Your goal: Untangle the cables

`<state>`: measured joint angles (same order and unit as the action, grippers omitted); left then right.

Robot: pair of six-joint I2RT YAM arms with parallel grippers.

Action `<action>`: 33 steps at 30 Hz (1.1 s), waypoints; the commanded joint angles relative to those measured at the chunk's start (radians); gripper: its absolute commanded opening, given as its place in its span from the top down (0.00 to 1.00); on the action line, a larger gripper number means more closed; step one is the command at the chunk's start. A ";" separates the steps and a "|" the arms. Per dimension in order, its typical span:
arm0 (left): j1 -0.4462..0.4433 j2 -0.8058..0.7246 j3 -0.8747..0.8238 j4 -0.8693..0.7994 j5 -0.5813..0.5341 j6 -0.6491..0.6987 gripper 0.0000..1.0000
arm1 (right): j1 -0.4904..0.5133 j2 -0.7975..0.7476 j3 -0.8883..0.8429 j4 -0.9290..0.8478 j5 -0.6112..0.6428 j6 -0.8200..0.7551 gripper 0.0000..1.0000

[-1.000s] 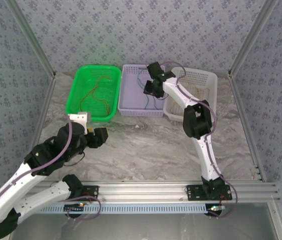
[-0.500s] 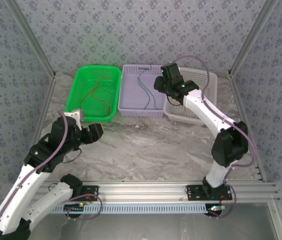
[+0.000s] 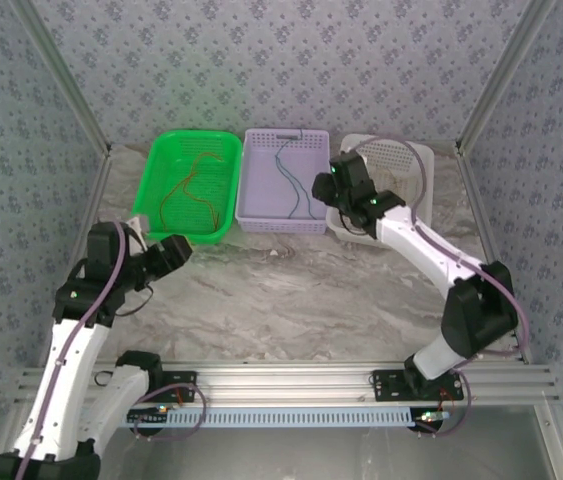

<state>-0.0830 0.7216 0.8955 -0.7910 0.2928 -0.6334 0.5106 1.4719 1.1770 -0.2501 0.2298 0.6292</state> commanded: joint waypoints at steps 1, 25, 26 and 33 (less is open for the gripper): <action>0.100 -0.028 -0.040 0.069 0.172 0.011 0.16 | 0.002 -0.191 -0.123 0.085 0.133 -0.052 0.42; 0.131 -0.159 -0.053 -0.106 -0.142 -0.006 0.01 | 0.055 -1.119 -0.440 -0.603 0.450 0.011 0.01; 0.130 -0.150 -0.048 -0.100 -0.163 -0.007 0.01 | 0.055 -1.108 -0.448 -0.574 0.455 0.010 0.01; 0.129 -0.203 -0.250 0.235 -0.371 0.153 0.01 | 0.032 -1.085 -0.703 0.006 0.508 -0.455 0.01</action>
<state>0.0395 0.5400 0.7303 -0.7273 0.0673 -0.5716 0.5556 0.3679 0.5854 -0.5587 0.6655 0.4252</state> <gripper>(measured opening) 0.992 0.988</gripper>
